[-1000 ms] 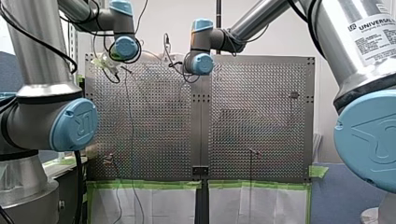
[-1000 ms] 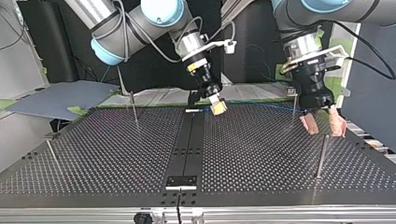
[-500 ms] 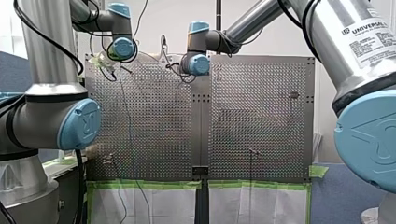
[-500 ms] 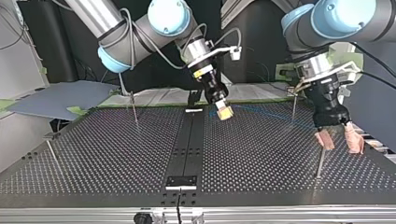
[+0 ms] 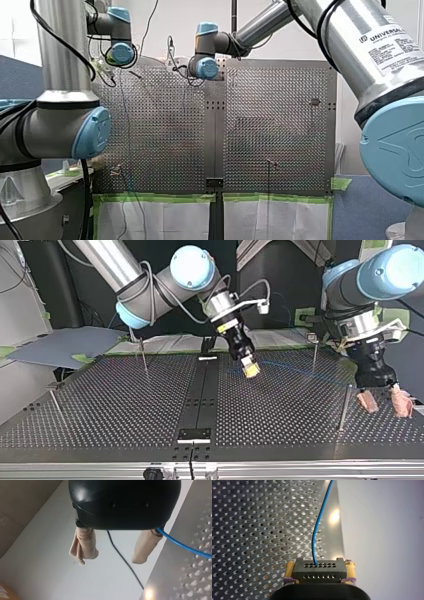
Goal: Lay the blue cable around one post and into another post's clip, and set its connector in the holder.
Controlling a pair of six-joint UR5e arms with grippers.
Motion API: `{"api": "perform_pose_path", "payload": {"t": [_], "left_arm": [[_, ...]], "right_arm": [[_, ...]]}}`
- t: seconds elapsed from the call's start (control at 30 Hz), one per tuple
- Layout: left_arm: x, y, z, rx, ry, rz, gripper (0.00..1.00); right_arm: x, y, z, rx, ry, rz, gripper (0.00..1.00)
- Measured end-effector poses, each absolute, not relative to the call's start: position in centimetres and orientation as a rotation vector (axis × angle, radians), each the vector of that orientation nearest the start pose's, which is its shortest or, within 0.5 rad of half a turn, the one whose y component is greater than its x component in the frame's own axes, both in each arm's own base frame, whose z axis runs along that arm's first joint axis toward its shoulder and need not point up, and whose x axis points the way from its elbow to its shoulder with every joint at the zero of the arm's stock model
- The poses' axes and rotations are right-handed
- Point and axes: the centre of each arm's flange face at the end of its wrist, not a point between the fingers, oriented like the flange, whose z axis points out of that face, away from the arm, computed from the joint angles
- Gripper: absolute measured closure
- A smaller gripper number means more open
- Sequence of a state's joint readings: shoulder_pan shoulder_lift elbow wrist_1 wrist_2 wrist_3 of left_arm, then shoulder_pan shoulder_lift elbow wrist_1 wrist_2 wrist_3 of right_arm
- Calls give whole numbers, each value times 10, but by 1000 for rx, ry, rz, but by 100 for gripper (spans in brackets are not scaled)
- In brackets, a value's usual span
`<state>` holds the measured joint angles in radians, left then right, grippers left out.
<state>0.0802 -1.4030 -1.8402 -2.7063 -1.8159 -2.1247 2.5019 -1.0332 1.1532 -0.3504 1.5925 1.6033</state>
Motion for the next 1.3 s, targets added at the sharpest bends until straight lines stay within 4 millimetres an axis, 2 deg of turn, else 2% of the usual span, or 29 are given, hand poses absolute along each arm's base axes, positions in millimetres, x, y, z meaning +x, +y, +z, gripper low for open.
{"api": "perform_pose_path", "payload": {"t": [0.27,0.6,0.9,1.3], "left_arm": [[470,-42,484,-596,1092,-233,0],[502,-1,450,-594,1154,-213,0],[532,11,432,-566,1163,-278,0],[546,15,399,-590,1222,-274,0]], "right_arm": [[667,-328,425,-2149,777,-2820,98],[671,-326,433,-2130,762,-2839,98],[672,-328,436,-2099,764,-2873,98],[664,-346,423,-2154,897,-2848,98]]}}
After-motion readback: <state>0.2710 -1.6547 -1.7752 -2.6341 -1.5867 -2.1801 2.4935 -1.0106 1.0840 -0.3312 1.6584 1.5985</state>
